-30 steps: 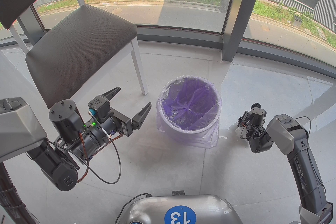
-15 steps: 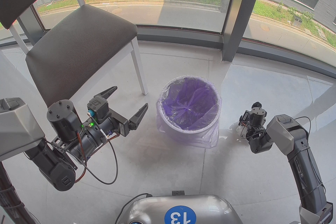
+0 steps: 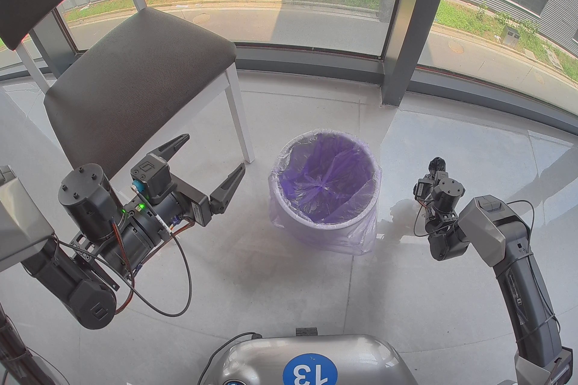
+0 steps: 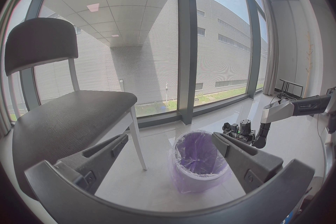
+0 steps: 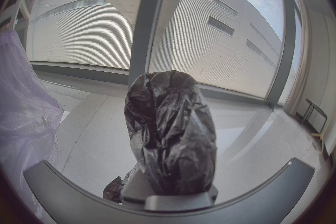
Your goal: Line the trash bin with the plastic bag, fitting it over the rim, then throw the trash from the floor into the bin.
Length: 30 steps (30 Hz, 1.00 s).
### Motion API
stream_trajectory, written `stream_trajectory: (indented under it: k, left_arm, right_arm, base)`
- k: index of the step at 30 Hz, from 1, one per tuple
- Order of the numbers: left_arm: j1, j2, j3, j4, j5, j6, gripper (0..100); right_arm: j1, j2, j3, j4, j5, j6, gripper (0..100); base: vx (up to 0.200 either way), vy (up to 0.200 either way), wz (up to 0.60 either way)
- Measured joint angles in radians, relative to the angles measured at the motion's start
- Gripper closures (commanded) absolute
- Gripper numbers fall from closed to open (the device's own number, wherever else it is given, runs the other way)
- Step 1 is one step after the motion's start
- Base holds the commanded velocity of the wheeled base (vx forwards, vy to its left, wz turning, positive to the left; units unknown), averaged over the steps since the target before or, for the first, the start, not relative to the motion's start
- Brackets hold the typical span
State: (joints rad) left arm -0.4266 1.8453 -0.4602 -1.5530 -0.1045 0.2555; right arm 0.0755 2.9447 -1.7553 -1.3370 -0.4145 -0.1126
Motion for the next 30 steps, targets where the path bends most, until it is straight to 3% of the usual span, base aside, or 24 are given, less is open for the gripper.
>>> stream_trajectory:
  k: [9,30]
  left_arm:
    - [0.002,-0.007,0.003,0.000,0.000,0.001,0]
    - [-0.007,-0.026,0.013,0.000,0.000,0.000,0]
  right_arm:
    - [0.009,-0.061,-0.022,0.021,0.049,-0.096,100]
    - [0.051,-0.410,0.220,0.039,0.097,-0.131,100]
  base:
    - [0.000,0.000,0.00]
    - [0.000,0.000,0.00]
